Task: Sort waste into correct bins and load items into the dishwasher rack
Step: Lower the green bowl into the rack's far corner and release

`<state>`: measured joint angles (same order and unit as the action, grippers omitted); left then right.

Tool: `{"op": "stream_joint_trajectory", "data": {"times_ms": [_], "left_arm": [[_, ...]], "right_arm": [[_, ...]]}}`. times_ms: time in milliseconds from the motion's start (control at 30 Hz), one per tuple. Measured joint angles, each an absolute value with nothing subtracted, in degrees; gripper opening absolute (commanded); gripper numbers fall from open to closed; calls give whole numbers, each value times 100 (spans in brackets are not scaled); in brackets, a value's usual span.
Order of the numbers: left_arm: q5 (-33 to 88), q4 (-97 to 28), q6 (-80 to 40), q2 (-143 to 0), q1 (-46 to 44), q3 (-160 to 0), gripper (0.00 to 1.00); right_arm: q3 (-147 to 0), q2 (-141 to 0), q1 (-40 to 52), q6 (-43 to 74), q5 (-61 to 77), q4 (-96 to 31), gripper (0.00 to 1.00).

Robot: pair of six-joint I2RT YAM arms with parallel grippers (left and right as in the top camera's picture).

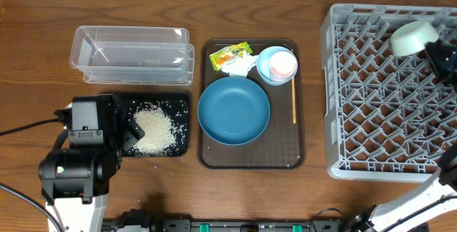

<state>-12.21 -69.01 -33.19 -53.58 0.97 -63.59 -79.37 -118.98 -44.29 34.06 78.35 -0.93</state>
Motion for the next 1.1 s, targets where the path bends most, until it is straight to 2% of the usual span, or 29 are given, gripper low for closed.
{"op": "stream_joint_trajectory", "data": {"times_ms": [67, 133, 267, 400, 567, 600, 633, 667, 700, 733, 767, 800, 833, 900, 967, 1100], "left_arm": [[-1221, -6901, -3319, -5358, 97, -6359, 93], [-1221, -6899, -3319, -5358, 97, -6359, 93], [-1223, -6901, -3319, -5358, 97, -6359, 93], [-1221, -6901, -3319, -5358, 97, -6359, 93], [-1221, -6904, -3319, -5358, 97, -6359, 93], [-1221, -6901, -3319, -5358, 97, -6359, 93], [-1221, -6904, -3319, -5358, 97, -6359, 93], [-1221, -6904, -3319, -5358, 97, -6359, 93], [-1221, -6904, -3319, -5358, 97, -6359, 93], [-1221, -6904, -3319, -5358, 97, -6359, 93], [-1221, -6901, -3319, -5358, 97, -6359, 93], [-1221, -6901, -3319, -5358, 97, -6359, 93], [-1221, -6901, -3319, -5358, 97, -6359, 93], [-1221, -6901, -3319, -5358, 97, -6359, 93], [-1221, -6901, -3319, -5358, 97, -6359, 93], [-1221, -6897, -3319, -5358, 97, -6359, 93]], "right_arm": [[-7937, -11872, -4512, 3402, 7736, -270, 20], [-7929, -11767, -4595, 3385, 7607, -504, 27], [-7915, -11312, -4713, 3194, 7323, -1028, 29], [-7918, -10624, -4731, 2856, 6849, -1798, 31], [-7924, -9686, -4670, 2366, 5876, -2908, 40], [-7926, -9513, -4635, 2294, 5605, -3135, 47], [-7929, -9365, -4574, 2189, 5310, -3352, 64], [-7929, -9170, -4458, 2088, 4908, -3586, 90], [-7929, -9054, -4340, 1999, 4617, -3712, 99], [-7929, -8934, -4174, 1914, 4307, -3789, 99], [-7929, -8847, -4010, 1837, 4064, -3815, 90], [-7929, -8792, -3835, 1741, 3850, -3791, 72], [-7929, -8766, -3695, 1706, 3708, -3756, 49], [-7929, -8761, -3400, 1599, 3413, -3636, 22], [-7929, -8792, -3148, 1586, 3059, -3476, 8], [-7929, -8973, -2779, 1625, 2163, -2930, 5]]}}
